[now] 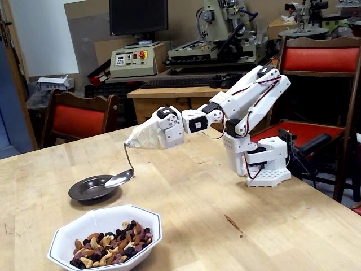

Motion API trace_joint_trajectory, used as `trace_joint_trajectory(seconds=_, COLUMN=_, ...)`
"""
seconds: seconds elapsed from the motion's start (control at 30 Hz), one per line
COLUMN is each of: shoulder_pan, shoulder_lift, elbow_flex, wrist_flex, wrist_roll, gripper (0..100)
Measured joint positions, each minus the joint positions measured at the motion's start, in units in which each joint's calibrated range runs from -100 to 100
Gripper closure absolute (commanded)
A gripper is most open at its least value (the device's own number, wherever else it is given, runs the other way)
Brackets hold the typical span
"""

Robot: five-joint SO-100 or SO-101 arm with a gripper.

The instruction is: Use spoon to take food

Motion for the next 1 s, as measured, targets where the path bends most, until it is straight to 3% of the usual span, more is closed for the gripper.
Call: trace_joint_trajectory(seconds=1.0, shoulder_pan=0.00, shoulder_lift=0.00, elbow_flex=0.00, wrist_flex=0.00, wrist_roll=-0.34, gripper=96)
